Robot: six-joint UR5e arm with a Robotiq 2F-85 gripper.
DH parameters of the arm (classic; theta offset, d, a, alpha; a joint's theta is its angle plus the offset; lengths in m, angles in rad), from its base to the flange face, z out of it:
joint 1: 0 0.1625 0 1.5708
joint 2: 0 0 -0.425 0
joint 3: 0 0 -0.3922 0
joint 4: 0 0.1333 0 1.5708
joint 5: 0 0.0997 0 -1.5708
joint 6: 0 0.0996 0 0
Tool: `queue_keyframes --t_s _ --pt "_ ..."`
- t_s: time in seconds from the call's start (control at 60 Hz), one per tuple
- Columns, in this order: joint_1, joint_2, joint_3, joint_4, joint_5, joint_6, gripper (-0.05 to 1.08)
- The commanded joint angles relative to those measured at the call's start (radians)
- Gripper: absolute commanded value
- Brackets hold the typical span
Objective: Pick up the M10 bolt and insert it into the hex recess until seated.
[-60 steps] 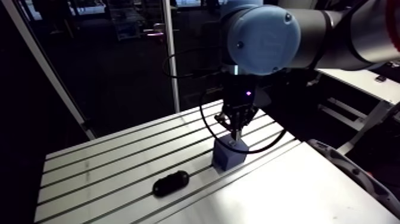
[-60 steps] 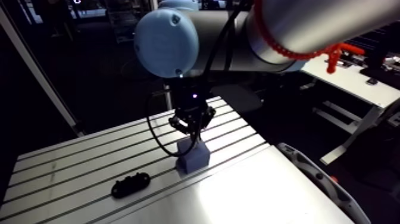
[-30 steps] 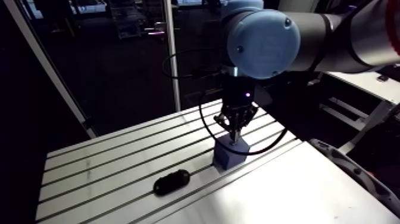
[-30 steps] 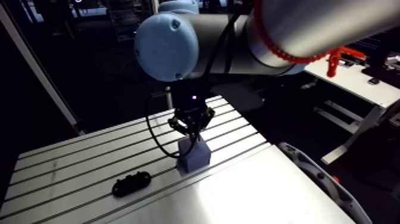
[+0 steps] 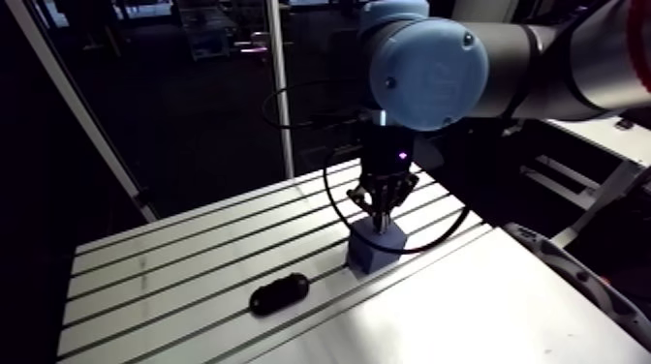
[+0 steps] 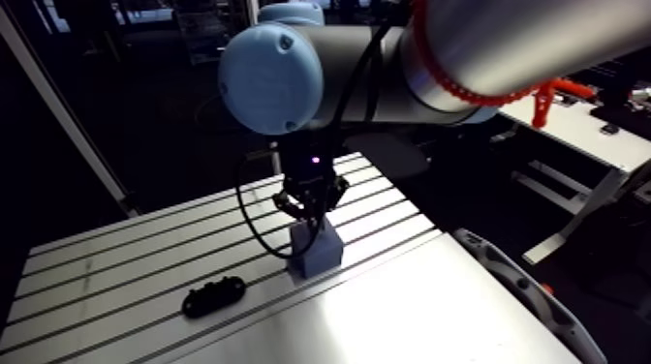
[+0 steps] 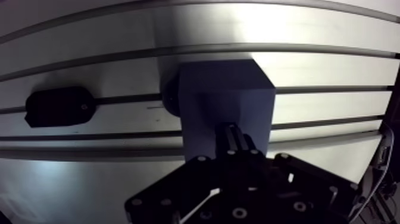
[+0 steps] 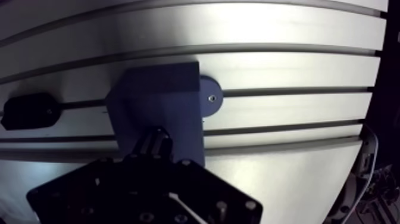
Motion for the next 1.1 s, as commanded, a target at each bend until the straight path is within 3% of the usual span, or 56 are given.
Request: queue_keyframes --t_s 0.017,1.1 --pt "0.000 0.002 0.000 0.000 0.000 -0.003 1.08" --pt "0.000 0.002 0.009 -0.014 0.000 -0.010 1.08"
